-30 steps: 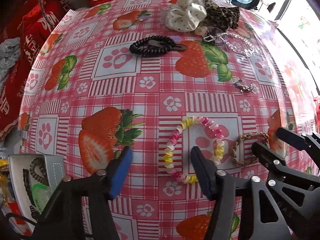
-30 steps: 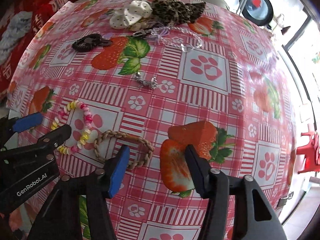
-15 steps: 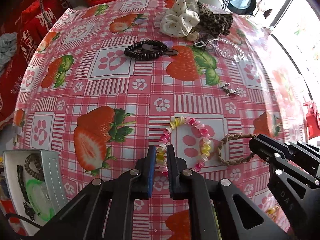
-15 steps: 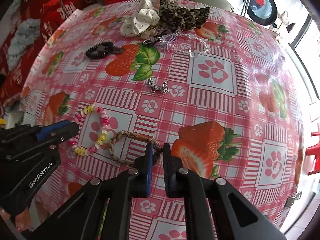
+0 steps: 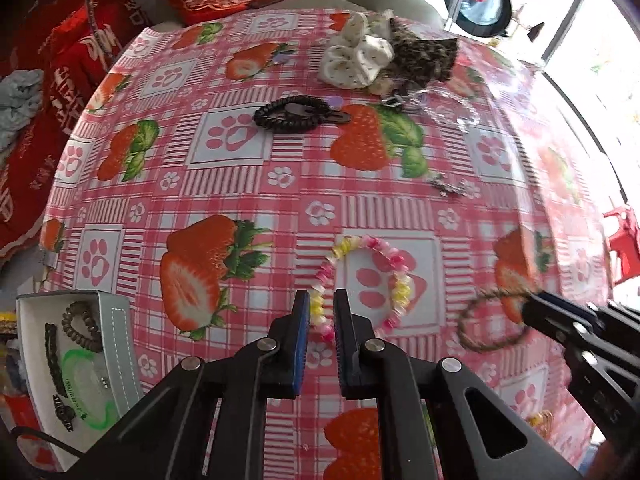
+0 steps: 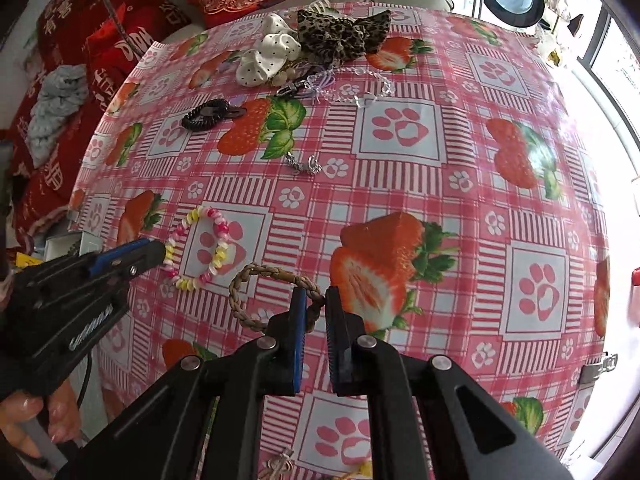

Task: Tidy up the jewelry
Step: 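Grasp the pastel beaded bracelet with the left gripper while the right grasps the braided bracelet, then carry both bracelets over the white tray and open both grippers to drop them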

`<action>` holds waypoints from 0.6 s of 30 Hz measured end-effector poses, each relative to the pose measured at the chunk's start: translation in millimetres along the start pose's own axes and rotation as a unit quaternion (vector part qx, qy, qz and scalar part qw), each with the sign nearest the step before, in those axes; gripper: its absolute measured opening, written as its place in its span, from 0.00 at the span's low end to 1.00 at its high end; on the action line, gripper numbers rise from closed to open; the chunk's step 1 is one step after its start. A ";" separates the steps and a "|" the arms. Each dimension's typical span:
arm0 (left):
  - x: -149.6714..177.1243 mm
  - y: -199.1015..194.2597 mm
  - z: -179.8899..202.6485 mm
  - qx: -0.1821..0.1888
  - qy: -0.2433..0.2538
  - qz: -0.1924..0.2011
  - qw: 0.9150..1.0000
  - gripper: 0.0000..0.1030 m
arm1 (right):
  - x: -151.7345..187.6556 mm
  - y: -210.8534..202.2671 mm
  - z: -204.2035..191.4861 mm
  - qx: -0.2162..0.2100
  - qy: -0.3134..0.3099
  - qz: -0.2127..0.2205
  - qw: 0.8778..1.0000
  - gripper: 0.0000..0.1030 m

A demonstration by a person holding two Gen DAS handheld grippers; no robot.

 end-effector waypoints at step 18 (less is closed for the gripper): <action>3.3 26.7 -13.5 -0.037 0.015 -0.017 0.999 0.70 | 9.1 -17.1 13.5 -0.016 0.028 0.002 0.999 0.10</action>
Point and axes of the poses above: each gripper's, at about its wrist camera, not at the fingertips, and y roughly the way its jaws point, z to its right, x to its underside, the point moved 10 cm from there along y, roughly the way its jaws point, and after that the axes turned 10 degrees about z, right-handed, at the moved point
